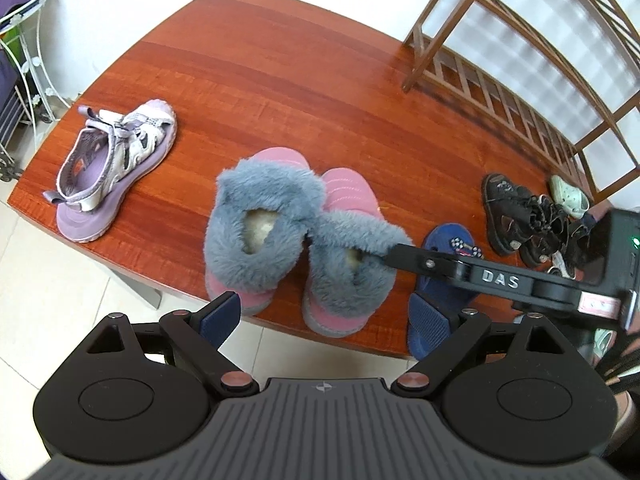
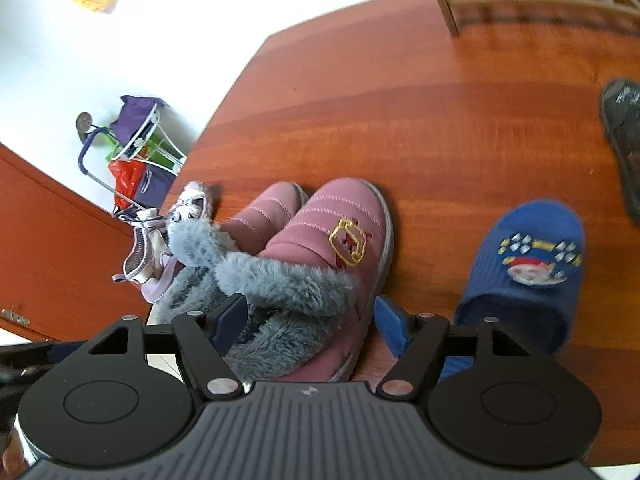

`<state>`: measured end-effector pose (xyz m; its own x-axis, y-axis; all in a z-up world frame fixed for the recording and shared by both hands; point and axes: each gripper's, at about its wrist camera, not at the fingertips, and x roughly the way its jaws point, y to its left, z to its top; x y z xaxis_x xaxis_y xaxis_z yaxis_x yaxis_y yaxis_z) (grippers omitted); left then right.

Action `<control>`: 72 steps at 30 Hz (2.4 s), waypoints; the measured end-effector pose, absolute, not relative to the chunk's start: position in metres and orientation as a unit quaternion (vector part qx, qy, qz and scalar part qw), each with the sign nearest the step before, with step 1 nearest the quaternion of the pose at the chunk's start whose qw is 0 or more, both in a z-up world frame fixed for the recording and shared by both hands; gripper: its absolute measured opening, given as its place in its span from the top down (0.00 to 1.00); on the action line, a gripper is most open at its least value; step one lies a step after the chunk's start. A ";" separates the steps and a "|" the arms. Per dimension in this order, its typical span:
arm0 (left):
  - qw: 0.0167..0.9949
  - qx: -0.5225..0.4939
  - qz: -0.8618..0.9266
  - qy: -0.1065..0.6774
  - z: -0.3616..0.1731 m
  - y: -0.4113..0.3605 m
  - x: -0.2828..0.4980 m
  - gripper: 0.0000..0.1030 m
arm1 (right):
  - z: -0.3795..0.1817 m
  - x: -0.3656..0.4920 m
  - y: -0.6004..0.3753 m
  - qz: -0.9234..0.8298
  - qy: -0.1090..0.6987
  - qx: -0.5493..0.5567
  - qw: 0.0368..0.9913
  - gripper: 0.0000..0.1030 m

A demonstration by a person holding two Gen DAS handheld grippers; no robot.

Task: Organize scattered shoes
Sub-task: 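Open the right tool and withdraw from the pink boots, then grasp the black velcro sandal with the right tool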

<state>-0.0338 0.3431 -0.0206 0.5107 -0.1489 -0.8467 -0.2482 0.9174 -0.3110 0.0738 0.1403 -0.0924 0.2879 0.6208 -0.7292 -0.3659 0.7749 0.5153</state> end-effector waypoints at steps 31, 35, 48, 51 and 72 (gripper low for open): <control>0.849 -0.163 -0.052 0.499 -0.020 0.177 0.037 0.11 | -0.055 0.103 -0.065 0.199 0.458 0.060 0.864 0.16; 0.849 -0.157 -0.064 0.500 -0.022 0.147 0.047 0.11 | -0.054 0.112 -0.097 0.185 0.457 0.054 0.868 0.16; 0.846 -0.140 -0.081 0.508 -0.029 0.087 0.058 0.11 | -0.058 0.136 -0.182 0.121 0.451 0.037 0.883 0.10; 0.846 -0.133 -0.077 0.510 -0.030 0.077 0.057 0.11 | -0.058 0.145 -0.195 0.112 0.448 0.023 0.887 0.09; 0.853 -0.151 -0.002 0.500 -0.031 0.032 0.045 0.11 | -0.101 0.242 -0.228 0.139 0.475 -0.078 0.865 0.01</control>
